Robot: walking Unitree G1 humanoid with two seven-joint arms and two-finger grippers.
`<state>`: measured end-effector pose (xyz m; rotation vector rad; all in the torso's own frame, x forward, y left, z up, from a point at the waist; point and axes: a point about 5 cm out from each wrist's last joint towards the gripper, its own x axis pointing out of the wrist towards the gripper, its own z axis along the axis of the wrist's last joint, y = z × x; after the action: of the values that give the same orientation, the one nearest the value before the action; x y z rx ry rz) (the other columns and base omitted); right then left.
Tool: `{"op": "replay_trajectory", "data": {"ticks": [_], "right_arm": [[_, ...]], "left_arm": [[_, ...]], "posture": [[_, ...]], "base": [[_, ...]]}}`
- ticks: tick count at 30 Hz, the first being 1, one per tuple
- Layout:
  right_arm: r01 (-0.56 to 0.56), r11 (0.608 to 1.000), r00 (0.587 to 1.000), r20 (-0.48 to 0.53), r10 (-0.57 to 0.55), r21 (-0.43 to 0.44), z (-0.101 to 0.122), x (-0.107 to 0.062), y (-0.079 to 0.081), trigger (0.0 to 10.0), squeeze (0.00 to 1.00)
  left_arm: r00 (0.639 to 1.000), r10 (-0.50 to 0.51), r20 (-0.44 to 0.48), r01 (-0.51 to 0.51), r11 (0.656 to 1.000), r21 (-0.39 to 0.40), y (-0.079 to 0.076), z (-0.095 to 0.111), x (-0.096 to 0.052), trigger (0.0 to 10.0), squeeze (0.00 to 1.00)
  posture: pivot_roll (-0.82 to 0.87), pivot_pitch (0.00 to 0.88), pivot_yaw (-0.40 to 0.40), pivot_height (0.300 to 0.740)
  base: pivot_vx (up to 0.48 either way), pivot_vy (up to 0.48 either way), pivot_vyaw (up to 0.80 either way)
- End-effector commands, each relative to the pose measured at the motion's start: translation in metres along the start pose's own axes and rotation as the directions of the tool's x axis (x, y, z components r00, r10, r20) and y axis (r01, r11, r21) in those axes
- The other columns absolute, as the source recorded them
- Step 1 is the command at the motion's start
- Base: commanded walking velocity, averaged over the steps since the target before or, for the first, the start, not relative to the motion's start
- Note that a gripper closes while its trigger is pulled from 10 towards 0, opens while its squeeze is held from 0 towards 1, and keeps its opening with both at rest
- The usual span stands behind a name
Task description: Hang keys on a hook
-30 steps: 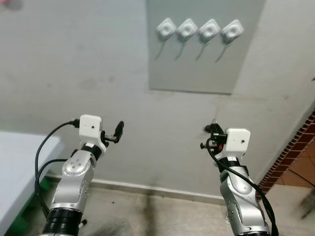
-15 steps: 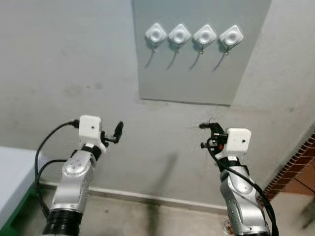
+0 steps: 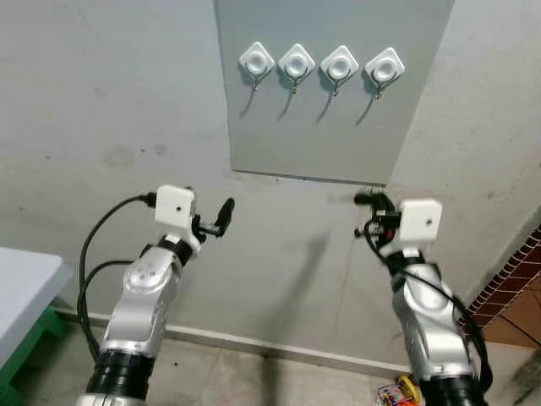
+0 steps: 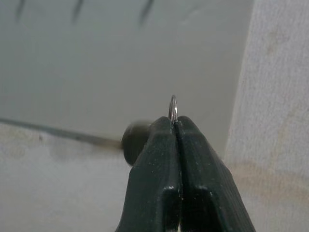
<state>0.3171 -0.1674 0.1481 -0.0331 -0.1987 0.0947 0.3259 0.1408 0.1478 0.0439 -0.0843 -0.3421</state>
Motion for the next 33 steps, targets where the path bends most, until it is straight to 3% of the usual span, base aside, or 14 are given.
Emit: {"op": "replay_trajectory", "data": {"ticks": [1,6,13,20,33], "right_arm": [[-0.012,1.000,1.000,-0.002,0.012,0.003,0.001,0.005,-0.002,10.0,0.00],[-0.071,0.997,0.996,0.046,0.071,-0.001,0.017,0.029,0.001,10.0,0.00],[-0.178,0.984,0.981,0.082,0.176,0.012,0.032,0.051,0.016,10.0,0.00],[-0.284,0.958,0.953,0.117,0.280,0.024,0.045,0.068,0.033,10.0,0.00],[-0.357,0.933,0.919,0.194,0.342,0.044,0.074,0.092,0.049,10.0,0.00]], "left_arm": [[0.999,-0.029,0.036,0.028,0.999,0.033,-0.002,0.012,0.006,10.0,0.00],[0.990,-0.095,0.099,0.093,0.995,0.026,-0.018,0.034,0.020,10.0,0.00],[0.982,-0.134,0.132,0.132,0.991,0.024,-0.029,0.047,0.027,10.0,0.00],[0.977,-0.150,0.155,0.147,0.989,0.033,-0.034,0.055,0.028,10.0,0.00],[0.968,-0.164,0.187,0.158,0.986,0.051,-0.038,0.069,0.028,10.0,0.00]], "posture": [[0.01,0.017,0.020,0.740],[0.01,0.022,0.014,0.740],[0.02,0.036,0.002,0.740],[0.03,0.050,-0.012,0.740],[0.05,0.056,-0.025,0.740]], "base": [[0.000,0.000,0.00],[0.000,0.000,0.00],[0.000,0.000,0.00],[0.000,0.000,0.00],[0.000,0.000,0.00]]}}
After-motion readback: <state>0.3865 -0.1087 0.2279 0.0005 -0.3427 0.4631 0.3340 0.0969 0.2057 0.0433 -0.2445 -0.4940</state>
